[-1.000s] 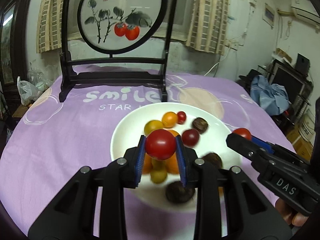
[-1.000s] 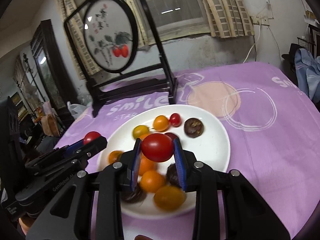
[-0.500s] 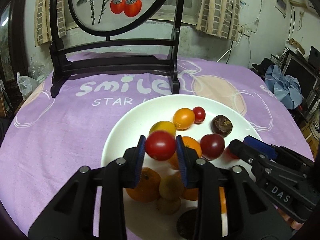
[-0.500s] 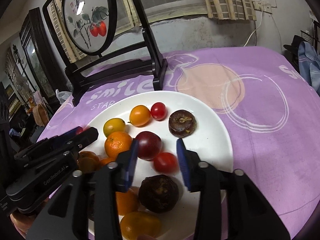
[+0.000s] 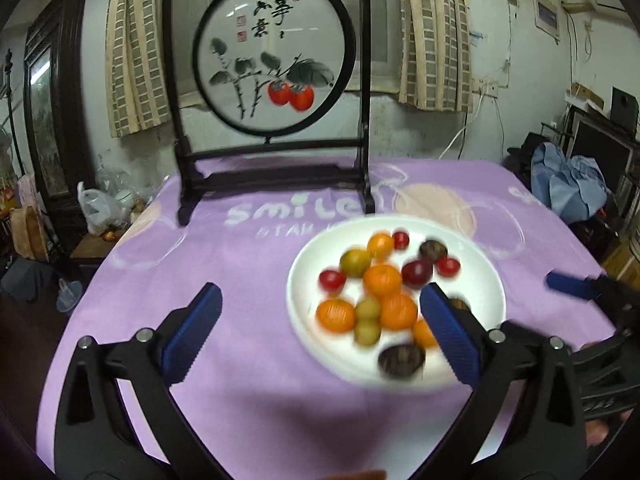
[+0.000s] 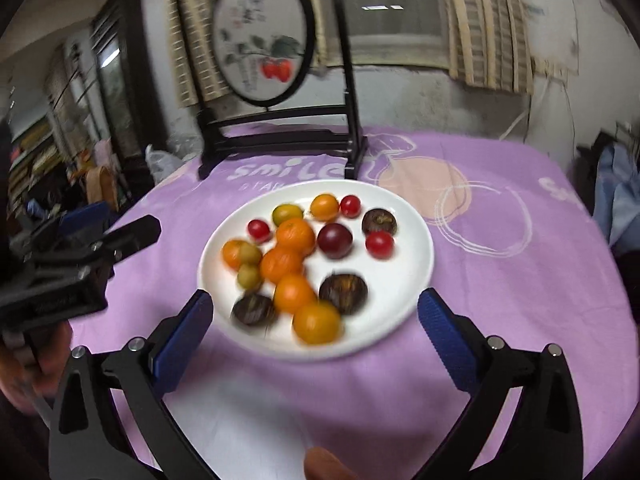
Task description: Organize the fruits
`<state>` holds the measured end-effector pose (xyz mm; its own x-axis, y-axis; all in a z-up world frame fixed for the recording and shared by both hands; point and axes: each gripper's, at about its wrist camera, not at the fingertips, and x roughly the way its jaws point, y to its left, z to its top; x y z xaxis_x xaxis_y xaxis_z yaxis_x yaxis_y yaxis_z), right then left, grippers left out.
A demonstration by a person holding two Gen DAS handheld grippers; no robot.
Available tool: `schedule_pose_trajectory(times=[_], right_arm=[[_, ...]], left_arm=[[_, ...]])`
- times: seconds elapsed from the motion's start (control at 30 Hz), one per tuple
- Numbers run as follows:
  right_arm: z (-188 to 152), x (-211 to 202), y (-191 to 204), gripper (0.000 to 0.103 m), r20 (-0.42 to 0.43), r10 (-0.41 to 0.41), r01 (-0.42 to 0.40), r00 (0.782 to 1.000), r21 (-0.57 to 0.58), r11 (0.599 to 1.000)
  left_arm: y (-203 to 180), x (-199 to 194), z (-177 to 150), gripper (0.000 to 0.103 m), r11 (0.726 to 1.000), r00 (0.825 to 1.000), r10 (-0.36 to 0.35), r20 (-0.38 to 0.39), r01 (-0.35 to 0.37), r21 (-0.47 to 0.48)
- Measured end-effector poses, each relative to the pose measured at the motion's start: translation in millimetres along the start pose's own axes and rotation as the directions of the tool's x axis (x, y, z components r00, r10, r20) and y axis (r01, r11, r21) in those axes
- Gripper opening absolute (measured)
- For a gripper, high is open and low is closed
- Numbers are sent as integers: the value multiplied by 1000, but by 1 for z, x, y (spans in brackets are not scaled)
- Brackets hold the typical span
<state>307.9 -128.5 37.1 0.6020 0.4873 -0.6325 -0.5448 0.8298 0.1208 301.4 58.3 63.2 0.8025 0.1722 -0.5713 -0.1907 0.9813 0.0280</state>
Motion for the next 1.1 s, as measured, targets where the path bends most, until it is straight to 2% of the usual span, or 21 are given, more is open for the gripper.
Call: schedule_pose_trajectory(times=[0.1,0.17,0.3,0.43,0.53,0.63,1.1], right_arm=[[-31,-29,4,102,22,21,-19,1000,-50,999],[-54,-41,5,102,30,24,-22,999,-70,997],[-98,-51,8,102,-45,22,-27,999,-108,994],[-119,-61,12,102,-43,16,-21,999,-122,992],[-122,-62,10,102,-47,21,-25,999,-102,995],[-123,-61,9,102,-58,31,-36,998,-88,995],[-125,-59,11,102,-70,16,-22,997,-94,995]], left_arm=[[10,-30,-30,101,999,998,-49,-26,49,-10],[15,-43,-48,101,999,999,-46,-24,45,-24],[22,-61,-84,101,999,998,-46,-44,45,-23],[16,-71,-114,101,996,995,-78,-69,81,41],[10,-73,-128,101,992,992,-85,-92,93,88],[4,-78,-132,101,988,993,-89,-72,97,120],[2,-78,-131,101,988,994,-82,-70,90,122]])
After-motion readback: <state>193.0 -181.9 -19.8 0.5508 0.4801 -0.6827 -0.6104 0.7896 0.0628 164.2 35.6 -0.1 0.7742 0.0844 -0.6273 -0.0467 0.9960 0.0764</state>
